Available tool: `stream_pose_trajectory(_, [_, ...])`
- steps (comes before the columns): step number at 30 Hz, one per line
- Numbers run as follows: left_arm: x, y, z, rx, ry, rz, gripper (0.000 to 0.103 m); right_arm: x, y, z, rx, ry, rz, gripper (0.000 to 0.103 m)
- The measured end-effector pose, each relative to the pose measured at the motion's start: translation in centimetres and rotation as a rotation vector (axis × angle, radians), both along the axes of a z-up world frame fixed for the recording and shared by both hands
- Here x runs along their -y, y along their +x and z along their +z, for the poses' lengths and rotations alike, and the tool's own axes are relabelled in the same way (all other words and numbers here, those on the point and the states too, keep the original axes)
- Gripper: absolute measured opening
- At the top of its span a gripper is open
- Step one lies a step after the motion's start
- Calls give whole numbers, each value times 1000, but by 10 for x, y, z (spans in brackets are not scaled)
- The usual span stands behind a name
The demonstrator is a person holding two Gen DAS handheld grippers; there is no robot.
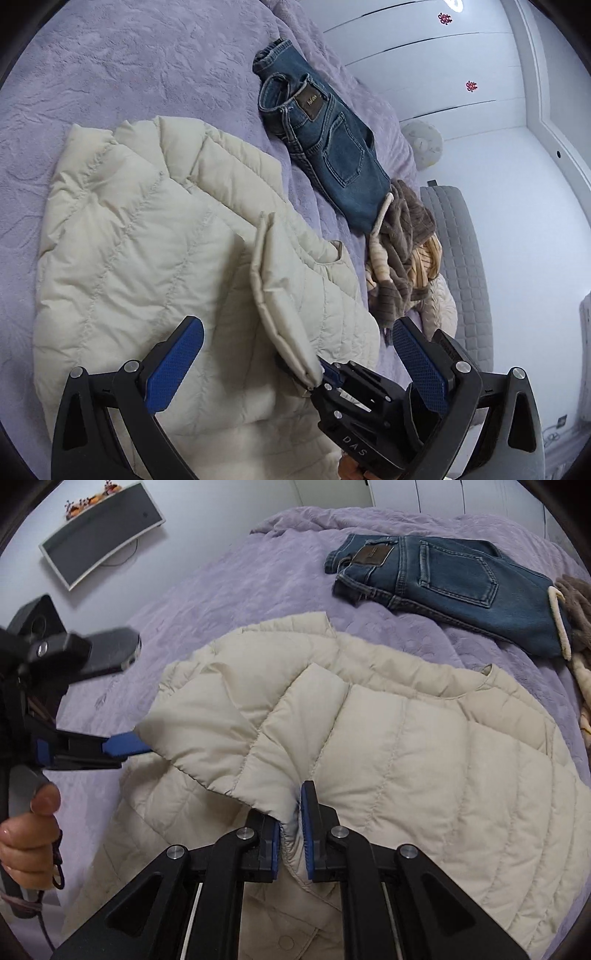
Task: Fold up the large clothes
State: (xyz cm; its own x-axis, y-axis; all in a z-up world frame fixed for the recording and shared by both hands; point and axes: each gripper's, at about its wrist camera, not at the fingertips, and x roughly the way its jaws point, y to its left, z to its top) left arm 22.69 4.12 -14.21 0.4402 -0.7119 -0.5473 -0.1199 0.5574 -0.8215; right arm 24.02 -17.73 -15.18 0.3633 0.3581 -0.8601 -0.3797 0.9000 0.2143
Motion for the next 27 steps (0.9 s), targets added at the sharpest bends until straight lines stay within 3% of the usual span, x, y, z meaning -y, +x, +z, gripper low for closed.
stream_pose_trajectory(2, [7, 6, -6, -21, 25, -15, 102, 4, -3, 1, -11, 14, -5, 17])
stream_pose_trajectory(6, [23, 19, -19, -66, 93, -51, 102, 31, -9, 11, -38, 95, -87, 45])
stream_pose_trajectory(11, [45, 28, -17, -55, 182, -88, 99, 78, -27, 16, -100, 248, -225, 47])
stream_pose_trajectory(12, [48, 30, -17, -55, 199, -89, 95, 85, -32, 15, -119, 285, -247, 47])
stream_pose_trajectory(15, [55, 38, -16, -65, 242, -97, 57, 95, -44, 9, -161, 339, -280, 47])
stream_pose_trajectory(16, [57, 40, -16, -68, 247, -103, 30, 96, -47, 7, -168, 346, -281, 47])
stream_pose_trajectory(17, [59, 42, -17, -75, 244, -109, 12, 96, -50, 5, -174, 355, -280, 47])
stream_pose_trajectory(20, [59, 39, -3, -45, 220, -94, 12, 93, -55, 2, -183, 384, -272, 47])
stream_pose_trajectory(23, [59, 34, 23, 11, 145, -80, 12, 88, -56, 1, -163, 392, -265, 43])
stream_pose_trajectory(27, [56, 29, 65, 102, 61, -57, 12, 85, -52, 0, -103, 311, -282, 34])
